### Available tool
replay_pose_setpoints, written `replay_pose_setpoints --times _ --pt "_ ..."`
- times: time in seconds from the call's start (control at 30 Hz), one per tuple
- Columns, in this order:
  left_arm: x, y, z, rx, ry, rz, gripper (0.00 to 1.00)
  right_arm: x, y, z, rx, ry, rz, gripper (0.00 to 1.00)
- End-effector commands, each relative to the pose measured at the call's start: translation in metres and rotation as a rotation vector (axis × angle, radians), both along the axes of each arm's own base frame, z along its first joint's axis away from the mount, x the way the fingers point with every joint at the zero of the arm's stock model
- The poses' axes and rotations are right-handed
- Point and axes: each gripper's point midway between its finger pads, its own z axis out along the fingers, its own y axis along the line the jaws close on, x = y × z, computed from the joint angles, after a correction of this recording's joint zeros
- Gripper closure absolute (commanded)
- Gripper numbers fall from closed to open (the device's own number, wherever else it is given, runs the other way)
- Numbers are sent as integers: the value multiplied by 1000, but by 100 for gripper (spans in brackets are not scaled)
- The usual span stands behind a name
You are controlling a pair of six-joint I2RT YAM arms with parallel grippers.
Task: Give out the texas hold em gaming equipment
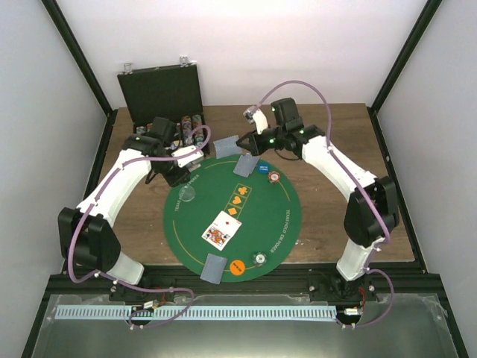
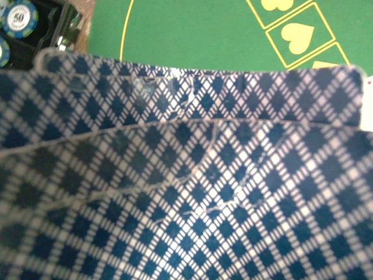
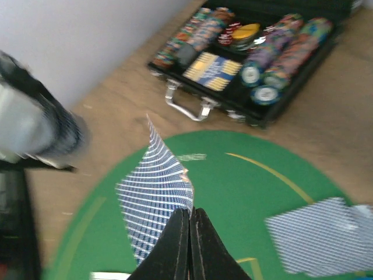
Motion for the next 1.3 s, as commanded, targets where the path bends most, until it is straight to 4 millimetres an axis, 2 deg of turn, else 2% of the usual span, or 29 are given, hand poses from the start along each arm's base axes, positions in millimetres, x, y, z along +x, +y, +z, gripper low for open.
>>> replay_pose_setpoints --times 0.0,0.03,0.07,0.13,0.23,0.37,0.43,0.53,0.67,0.83,0.93,1.27 --pt "4 8 9 -36 -30 55 60 5 -8 -27 -383 -462 -22 99" --pt "4 9 9 -36 -31 59 60 -3 -2 -42 -454 -564 40 99" --pt "4 10 9 -38 -32 61 60 -9 6 -48 -485 -652 82 99" --pt "5 11 10 -41 -33 65 60 -21 30 -52 -490 -846 169 99" --pt "4 11 10 -42 -33 65 60 -30 50 -70 -514 -1023 268 99" --pt "3 11 11 -43 -35 63 60 -28 64 -95 -621 -1208 318 99" --pt "3 11 10 -44 -35 62 60 -36 66 -115 -654 -1261 392 99" --pt "3 12 11 -46 -34 63 60 -58 58 -145 -684 -1342 499 99" --pt "4 12 9 -45 -31 61 60 -75 44 -159 -691 -1328 529 99" --pt "6 10 11 -53 -30 61 60 -113 24 -188 -685 -1319 718 99" --pt "5 10 10 -51 -27 59 60 -131 18 -201 -652 -1246 813 99" --pt "4 11 11 -49 -29 55 59 -136 9 -209 -694 -1223 892 99"
